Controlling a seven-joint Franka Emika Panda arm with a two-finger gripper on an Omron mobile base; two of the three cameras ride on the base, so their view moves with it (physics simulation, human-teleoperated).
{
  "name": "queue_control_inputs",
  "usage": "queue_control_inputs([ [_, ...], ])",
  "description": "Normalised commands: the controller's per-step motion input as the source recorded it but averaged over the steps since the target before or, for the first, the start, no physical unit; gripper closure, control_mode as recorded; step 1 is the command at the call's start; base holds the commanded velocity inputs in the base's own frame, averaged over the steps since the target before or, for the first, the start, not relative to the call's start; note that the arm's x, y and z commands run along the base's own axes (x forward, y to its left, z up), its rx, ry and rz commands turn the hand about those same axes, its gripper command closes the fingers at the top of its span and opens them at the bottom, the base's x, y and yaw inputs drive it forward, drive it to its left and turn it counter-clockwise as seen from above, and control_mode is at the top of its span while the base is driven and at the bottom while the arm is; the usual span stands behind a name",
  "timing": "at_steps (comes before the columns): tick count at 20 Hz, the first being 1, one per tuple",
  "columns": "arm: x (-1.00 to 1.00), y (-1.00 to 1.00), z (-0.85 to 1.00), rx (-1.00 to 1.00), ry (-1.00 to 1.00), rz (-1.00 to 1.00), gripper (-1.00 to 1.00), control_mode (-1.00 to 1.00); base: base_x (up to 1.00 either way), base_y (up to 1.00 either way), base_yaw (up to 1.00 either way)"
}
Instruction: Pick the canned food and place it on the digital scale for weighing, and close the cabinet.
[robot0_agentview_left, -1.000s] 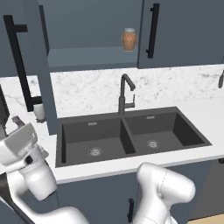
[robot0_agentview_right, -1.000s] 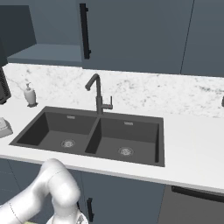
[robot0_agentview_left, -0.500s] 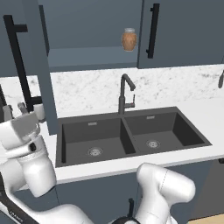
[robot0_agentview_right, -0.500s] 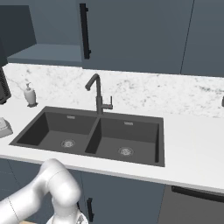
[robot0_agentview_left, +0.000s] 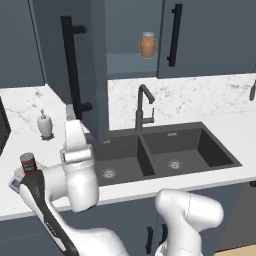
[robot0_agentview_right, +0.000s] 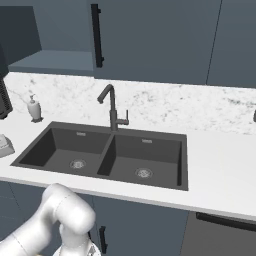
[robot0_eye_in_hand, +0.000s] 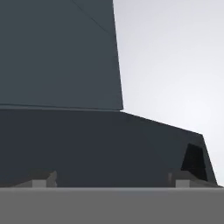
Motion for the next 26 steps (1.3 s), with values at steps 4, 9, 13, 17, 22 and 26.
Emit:
queue_control_inputs([
  [4,0.0,-0.66,0.02,0.5,-0.17,0.0,-1.0,-1.0,0.0,0.0,0.0],
  [9,0.18,-0.85,0.36,0.5,-0.03,0.0,-1.0,-1.0,0.0,0.0,0.0],
  [13,0.33,-0.81,0.42,0.51,0.0,0.01,-1.0,-1.0,0.0,0.0,0.0],
  [17,0.41,-0.68,0.39,0.48,0.0,0.03,-1.0,-1.0,0.0,0.0,0.0],
  [22,0.77,-0.18,0.23,0.34,0.0,0.01,-1.0,-1.0,0.0,0.0,0.0],
  [26,1.0,0.03,0.07,0.23,0.0,0.0,-1.0,-1.0,0.0,0.0,0.0],
])
